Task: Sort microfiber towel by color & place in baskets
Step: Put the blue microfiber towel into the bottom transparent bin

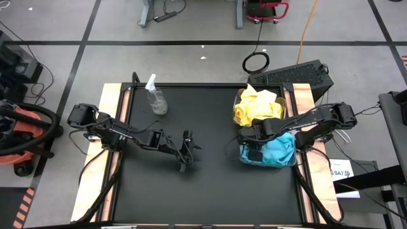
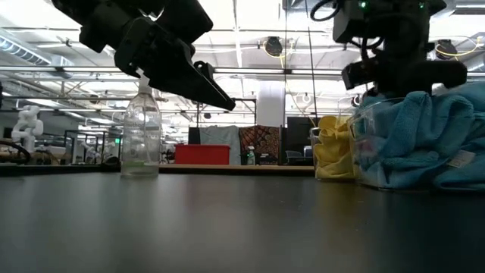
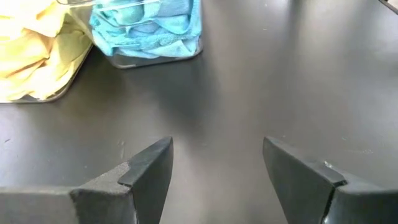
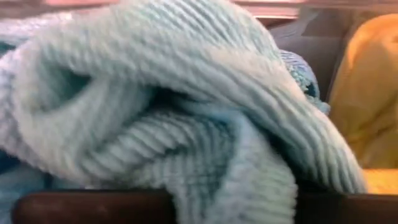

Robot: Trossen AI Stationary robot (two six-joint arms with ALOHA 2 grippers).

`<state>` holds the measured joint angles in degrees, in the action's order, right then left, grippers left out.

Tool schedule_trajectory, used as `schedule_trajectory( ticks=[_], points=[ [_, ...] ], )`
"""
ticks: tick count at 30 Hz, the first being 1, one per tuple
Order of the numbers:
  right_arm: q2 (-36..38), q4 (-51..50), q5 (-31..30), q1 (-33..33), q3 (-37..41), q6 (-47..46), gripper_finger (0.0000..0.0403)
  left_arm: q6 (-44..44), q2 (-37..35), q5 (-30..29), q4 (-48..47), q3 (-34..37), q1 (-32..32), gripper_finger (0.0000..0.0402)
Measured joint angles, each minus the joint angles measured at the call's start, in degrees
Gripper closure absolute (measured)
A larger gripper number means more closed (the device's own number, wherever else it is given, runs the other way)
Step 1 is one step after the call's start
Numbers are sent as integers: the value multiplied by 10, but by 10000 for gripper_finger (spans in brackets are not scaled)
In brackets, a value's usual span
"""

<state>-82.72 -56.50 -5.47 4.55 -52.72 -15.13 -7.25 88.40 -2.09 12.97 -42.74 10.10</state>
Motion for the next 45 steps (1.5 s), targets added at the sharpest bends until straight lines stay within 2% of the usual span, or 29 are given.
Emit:
schedule_trajectory(
  ticks=[11,15,19,24,32,36,42,45],
  points=[
    [110,-14,-1,0,-30,-7,189,6,0,0,0,0,5,147],
    [139,-43,-2,0,-39,-8,165,6,0,0,0,0,5,147],
    [166,-54,-1,1,-40,-9,160,6,0,-1,2,0,5,147],
    [192,-44,-1,13,-40,-11,177,6,0,-12,3,0,4,147],
    [199,2,-6,27,-40,6,227,-6,0,-14,28,0,4,147],
    [197,3,-9,27,-41,8,272,-12,0,-15,58,0,4,147],
    [179,-20,6,27,-30,11,382,-28,0,-16,106,0,1,147],
    [167,-6,27,27,-5,9,389,-31,0,-17,120,0,-5,147]
  ],
)
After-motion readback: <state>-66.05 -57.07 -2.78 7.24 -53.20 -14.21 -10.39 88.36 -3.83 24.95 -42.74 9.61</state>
